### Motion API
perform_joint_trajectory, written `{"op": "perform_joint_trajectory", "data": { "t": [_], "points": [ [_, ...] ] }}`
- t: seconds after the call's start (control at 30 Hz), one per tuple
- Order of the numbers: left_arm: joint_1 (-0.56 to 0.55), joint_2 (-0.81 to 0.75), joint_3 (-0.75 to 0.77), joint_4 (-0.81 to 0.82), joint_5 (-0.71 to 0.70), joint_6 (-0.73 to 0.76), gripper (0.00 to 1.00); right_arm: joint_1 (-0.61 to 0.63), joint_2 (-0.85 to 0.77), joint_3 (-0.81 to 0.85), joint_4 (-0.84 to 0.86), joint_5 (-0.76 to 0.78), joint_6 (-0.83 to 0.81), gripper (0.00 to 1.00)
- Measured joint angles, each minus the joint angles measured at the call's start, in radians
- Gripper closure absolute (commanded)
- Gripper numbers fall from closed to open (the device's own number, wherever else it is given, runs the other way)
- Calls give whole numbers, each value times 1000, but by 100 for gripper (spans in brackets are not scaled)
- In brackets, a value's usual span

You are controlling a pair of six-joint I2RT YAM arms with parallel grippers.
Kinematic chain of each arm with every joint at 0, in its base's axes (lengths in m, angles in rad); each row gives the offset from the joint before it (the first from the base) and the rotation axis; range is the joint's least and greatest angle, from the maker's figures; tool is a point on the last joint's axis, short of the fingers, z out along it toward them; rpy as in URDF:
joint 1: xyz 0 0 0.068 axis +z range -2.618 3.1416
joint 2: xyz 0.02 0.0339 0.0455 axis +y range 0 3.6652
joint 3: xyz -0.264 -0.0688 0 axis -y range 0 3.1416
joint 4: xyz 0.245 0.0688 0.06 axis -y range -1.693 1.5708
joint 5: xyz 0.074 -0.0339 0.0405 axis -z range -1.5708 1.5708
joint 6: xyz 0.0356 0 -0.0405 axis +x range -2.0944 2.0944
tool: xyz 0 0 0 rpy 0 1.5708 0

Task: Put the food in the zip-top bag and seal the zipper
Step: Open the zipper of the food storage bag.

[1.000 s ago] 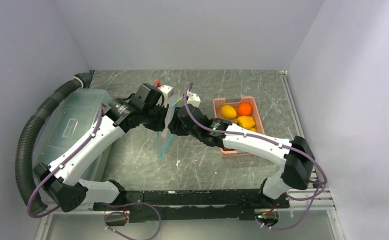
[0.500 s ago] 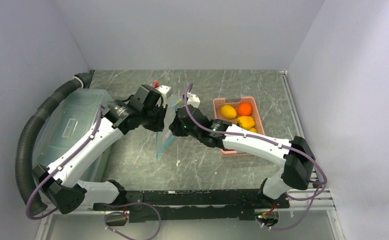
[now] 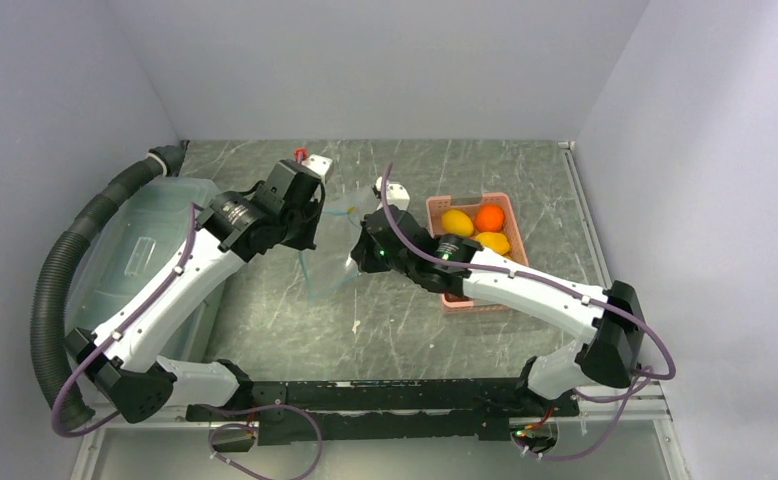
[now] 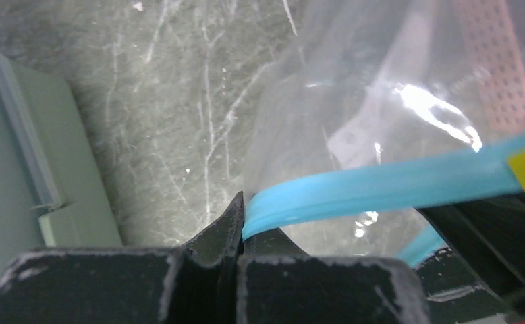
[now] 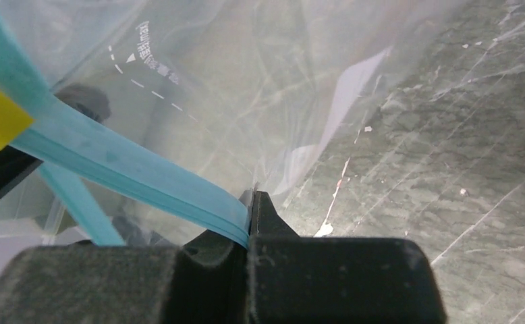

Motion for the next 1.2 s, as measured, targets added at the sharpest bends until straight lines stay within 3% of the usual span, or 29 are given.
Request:
{"op": "perform_joint_trajectory", "data": {
  "t": [0.53,0.9,1.2],
  "points": [
    [-3,77,22,-26,-117,32,100,0,-122,3,-78,-98,-62,100],
    [-5,64,17,9,14,23,100,0,-121,56,-148,-111,-111,100],
    [-5,-14,14,22,109,-6,100,-10,-22,193,-210,-131,-193,100]
  ]
}}
